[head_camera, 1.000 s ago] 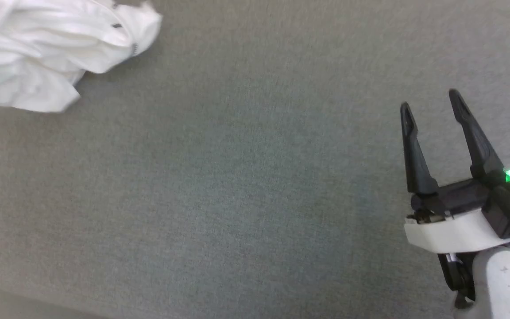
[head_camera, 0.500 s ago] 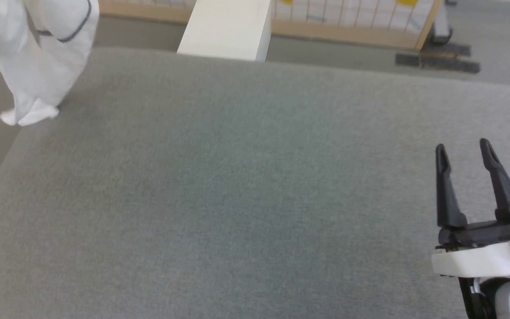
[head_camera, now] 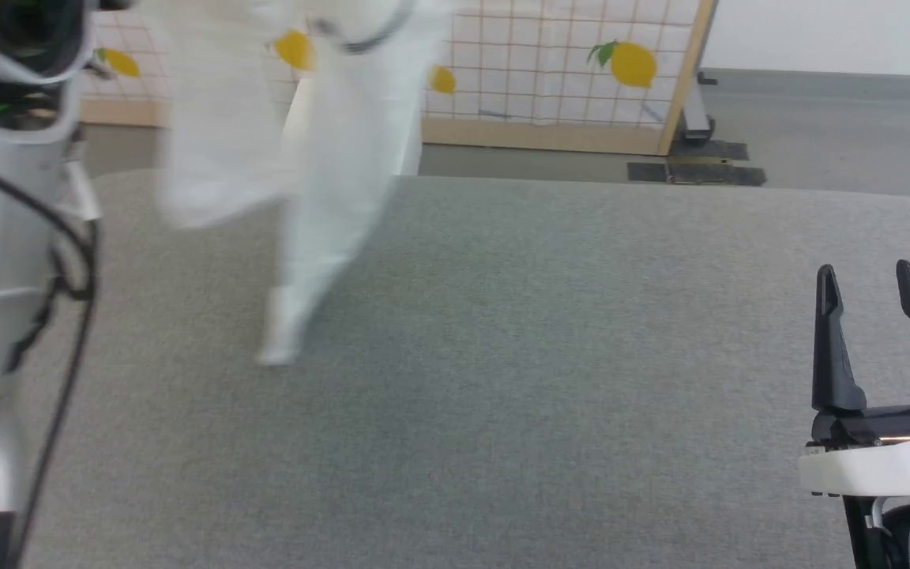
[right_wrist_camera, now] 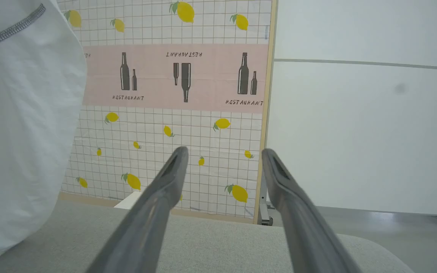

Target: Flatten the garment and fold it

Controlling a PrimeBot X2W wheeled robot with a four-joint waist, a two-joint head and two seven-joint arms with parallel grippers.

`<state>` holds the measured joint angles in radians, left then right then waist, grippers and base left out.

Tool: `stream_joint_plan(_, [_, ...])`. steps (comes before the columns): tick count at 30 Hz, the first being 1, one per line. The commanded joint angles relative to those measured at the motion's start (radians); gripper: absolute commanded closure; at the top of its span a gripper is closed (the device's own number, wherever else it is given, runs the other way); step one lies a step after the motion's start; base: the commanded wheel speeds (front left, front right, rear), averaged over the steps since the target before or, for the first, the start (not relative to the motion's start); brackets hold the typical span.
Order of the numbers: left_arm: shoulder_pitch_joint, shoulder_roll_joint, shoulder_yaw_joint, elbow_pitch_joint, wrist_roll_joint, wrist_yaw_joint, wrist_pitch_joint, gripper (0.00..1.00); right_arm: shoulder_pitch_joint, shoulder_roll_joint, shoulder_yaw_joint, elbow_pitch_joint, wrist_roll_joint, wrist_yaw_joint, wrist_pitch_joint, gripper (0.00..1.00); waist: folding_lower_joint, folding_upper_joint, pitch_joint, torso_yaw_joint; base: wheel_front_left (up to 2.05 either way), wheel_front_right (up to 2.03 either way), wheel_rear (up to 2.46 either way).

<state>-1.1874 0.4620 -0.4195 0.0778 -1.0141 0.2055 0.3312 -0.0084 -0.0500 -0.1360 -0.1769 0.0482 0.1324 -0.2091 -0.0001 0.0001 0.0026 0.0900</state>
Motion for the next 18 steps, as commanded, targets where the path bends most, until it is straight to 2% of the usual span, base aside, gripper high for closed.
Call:
stream_joint_plan(1, [-0.027,-0.03,0.001,-0.009,-0.015,0.016,-0.014,1.0,0.008,0.0,-0.004,0.003,0.006,-0.002,-0.008,0.0,0.0001,-0.0001,-0.011,-0.02,0.0,0.0,0.0])
stream_joint_plan(7, [-0.066,-0.163,-0.007,-0.022,-0.043,0.069,-0.048,1.0,-0.005,0.0,-0.024,0.003,0.001,-0.002,-0.01,0.0,0.0001,-0.0001,-0.001,-0.059,0.0,0.0,0.0])
stream_joint_plan(11, [-0.062,-0.233,-0.029,-0.024,-0.055,0.085,-0.065,1.0,0.006,0.0,-0.034,-0.012,0.003,-0.002,-0.013,0.0,0.0001,-0.0001,0.009,-0.08,0.0,0.0,0.0])
stream_joint_plan(18, [0.105,-0.307,-0.112,-0.039,-0.067,0.09,-0.1,1.0,0.018,0.0,-0.035,-0.02,0.015,-0.002,-0.013,0.0,0.0001,-0.0001,0.034,-0.109,0.0,0.0,0.0])
